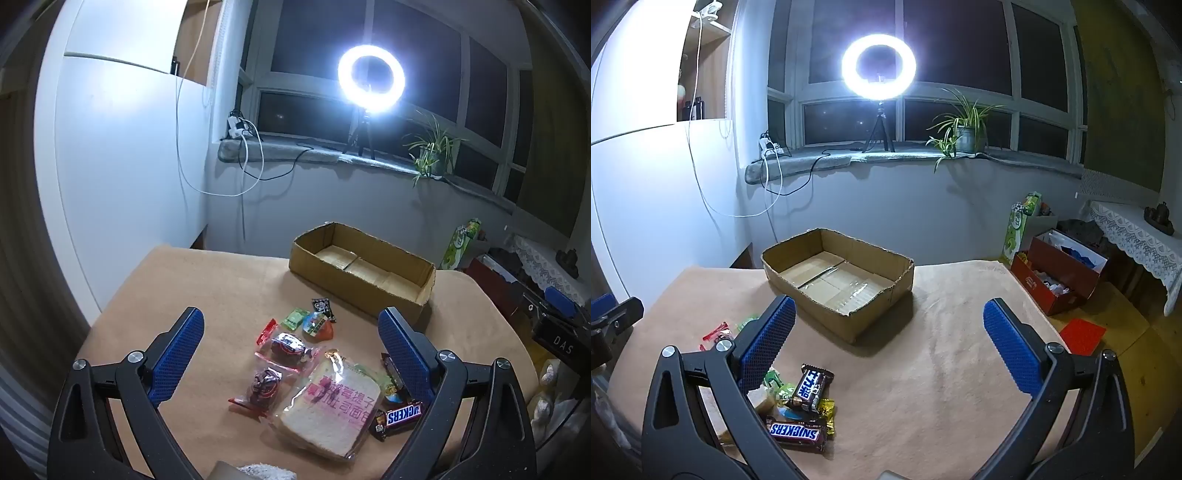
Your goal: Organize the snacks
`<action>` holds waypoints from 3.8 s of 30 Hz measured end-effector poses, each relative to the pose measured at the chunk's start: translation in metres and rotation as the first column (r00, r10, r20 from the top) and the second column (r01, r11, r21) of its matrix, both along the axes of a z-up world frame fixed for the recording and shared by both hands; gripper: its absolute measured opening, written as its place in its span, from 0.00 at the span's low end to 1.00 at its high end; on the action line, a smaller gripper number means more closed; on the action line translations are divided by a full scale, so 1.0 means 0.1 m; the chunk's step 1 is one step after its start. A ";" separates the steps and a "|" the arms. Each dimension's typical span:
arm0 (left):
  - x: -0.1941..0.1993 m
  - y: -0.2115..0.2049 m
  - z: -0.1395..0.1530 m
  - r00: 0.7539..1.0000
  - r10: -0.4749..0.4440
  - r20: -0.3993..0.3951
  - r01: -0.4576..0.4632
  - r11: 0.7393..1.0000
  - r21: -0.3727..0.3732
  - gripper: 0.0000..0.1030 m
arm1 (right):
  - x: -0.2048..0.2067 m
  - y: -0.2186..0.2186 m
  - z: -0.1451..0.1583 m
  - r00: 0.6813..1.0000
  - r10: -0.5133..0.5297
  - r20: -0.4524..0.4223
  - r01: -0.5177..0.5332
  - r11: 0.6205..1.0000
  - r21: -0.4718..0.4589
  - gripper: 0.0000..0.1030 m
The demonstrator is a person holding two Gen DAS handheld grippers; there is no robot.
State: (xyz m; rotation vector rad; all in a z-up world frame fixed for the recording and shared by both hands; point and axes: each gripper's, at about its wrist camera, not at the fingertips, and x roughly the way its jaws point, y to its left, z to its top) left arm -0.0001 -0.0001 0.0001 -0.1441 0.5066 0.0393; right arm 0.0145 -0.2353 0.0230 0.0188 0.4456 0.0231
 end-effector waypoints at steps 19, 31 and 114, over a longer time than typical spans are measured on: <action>-0.01 0.00 0.03 1.000 -0.007 0.008 0.007 1.000 -0.014 0.93 | -0.01 0.03 0.05 1.000 0.008 0.005 -0.008 1.000 -0.019 1.00; -0.01 -0.01 0.04 1.000 -0.013 0.008 0.013 1.000 -0.020 0.93 | -0.01 0.03 0.06 1.000 0.006 0.006 -0.006 1.000 -0.020 1.00; -0.05 0.33 -0.68 0.963 -0.103 -0.250 0.026 0.956 -0.293 0.92 | 0.37 0.12 -0.73 0.864 0.410 -0.294 -0.299 0.885 0.357 1.00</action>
